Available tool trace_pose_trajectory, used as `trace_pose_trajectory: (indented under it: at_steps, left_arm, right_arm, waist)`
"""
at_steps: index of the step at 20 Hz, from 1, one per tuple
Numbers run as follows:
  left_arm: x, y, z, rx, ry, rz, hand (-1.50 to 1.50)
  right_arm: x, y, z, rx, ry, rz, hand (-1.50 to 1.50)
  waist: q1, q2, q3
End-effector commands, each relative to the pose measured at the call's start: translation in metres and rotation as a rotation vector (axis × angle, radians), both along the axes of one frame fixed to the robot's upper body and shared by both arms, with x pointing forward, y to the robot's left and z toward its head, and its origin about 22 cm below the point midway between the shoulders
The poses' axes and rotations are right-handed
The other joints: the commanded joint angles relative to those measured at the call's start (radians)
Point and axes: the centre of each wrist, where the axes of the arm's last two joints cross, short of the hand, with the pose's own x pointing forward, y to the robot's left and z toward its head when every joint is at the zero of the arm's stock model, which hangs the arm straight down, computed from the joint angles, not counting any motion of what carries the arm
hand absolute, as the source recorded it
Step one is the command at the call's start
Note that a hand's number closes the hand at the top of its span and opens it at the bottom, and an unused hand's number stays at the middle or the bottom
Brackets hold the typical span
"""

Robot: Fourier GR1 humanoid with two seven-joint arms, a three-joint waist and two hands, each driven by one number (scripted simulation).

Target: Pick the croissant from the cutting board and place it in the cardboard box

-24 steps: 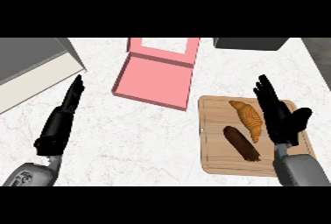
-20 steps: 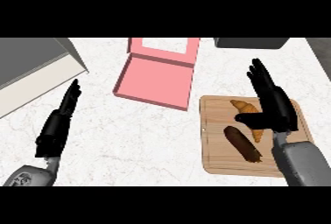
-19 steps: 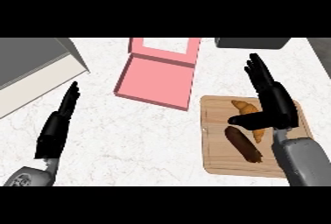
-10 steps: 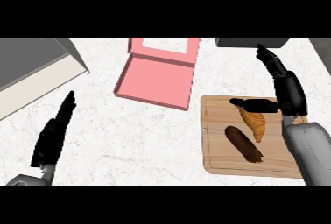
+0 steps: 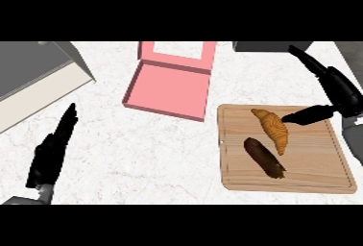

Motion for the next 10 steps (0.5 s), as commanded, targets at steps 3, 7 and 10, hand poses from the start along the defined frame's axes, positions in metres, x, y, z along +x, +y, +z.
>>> trace_pose_trajectory:
  at_steps: [3, 7, 10]
  left_arm:
    - [-0.002, 0.002, 0.001, -0.015, 0.007, 0.011, 0.00]
    - [-0.006, -0.003, -0.011, 0.009, 0.003, 0.007, 0.00]
    - [-0.002, 0.001, 0.002, 0.004, 0.001, 0.002, 0.00]
  right_arm:
    - [-0.005, -0.013, 0.037, -0.431, 0.229, 0.027, -1.50]
    - [-0.005, 0.015, 0.052, -0.615, 0.361, 0.058, -1.50]
    - [-0.018, 0.041, 0.029, -0.654, 0.444, 0.086, -1.50]
  waist:
    - [-0.008, -0.006, -0.002]
    - [-0.008, -0.005, -0.002]
    - [-0.013, -0.004, 0.000]
